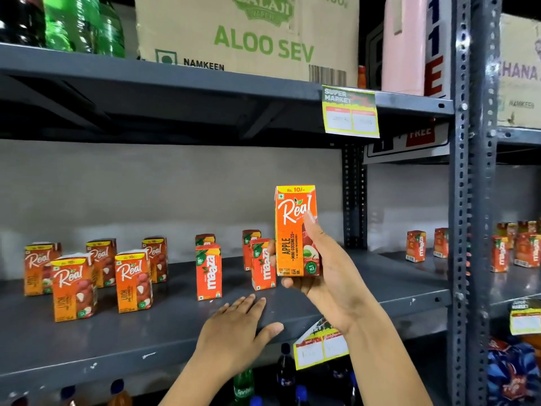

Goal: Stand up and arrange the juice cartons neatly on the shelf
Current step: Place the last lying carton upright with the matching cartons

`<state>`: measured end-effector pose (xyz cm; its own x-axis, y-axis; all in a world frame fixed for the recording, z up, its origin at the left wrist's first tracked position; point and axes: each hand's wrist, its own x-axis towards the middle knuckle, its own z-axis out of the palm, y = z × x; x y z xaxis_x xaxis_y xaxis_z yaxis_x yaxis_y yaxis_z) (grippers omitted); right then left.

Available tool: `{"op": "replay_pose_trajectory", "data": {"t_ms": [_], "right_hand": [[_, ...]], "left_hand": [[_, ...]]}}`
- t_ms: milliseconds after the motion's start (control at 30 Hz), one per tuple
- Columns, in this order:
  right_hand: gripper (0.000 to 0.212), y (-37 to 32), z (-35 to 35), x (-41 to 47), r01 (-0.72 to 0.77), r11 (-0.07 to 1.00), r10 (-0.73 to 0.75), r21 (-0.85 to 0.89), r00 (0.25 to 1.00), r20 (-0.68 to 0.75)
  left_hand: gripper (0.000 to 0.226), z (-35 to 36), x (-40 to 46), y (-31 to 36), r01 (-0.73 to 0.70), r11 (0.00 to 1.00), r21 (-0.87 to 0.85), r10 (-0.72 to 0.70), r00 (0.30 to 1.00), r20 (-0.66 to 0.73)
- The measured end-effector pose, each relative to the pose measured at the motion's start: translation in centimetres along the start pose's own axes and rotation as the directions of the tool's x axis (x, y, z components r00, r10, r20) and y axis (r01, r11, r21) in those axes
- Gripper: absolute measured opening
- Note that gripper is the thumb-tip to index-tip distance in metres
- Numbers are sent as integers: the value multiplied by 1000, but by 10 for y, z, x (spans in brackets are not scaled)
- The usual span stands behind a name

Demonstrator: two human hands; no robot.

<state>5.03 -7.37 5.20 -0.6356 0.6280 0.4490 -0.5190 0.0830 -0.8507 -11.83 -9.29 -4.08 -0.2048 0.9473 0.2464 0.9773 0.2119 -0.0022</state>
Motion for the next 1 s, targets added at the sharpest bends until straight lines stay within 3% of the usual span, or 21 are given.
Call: {"op": "replay_pose_trajectory", "data": {"t_ms": [100, 267, 433, 500, 600, 767, 900, 1000], "right_hand": [[57, 6, 14, 13, 1, 995, -1, -96, 1000, -4], [27, 32, 60, 43, -30, 982, 40, -185, 998, 49], [35, 67, 138, 74, -12, 955, 51, -296, 991, 125], [29, 79, 175, 86, 23, 952, 29, -306, 986, 164], [24, 101, 227, 108, 57, 925, 5, -377, 987, 162], [24, 147, 300, 138, 83, 864, 4, -497, 985, 171], [39, 181, 327, 148, 58, 772, 61, -633, 984, 165], [43, 201, 331, 155, -6, 698, 140, -716, 982, 128]], "left_hand": [[73, -5, -16, -16, -6, 1000, 7, 6, 1000, 4], [69, -16, -61, -64, 41, 999, 10, -41, 999, 0], [69, -30, -109, -127, 154, 988, -2, -154, 988, 14], [75, -34, -129, -153, 200, 980, -6, -200, 980, 10], [103, -42, -157, -187, 270, 963, -24, -270, 963, -10], [69, -55, -187, -232, 399, 916, -34, -400, 916, -28], [63, -63, -200, -261, 536, 844, -35, -537, 842, -53], [65, -63, -202, -271, 557, 830, -25, -557, 829, -51]]}}
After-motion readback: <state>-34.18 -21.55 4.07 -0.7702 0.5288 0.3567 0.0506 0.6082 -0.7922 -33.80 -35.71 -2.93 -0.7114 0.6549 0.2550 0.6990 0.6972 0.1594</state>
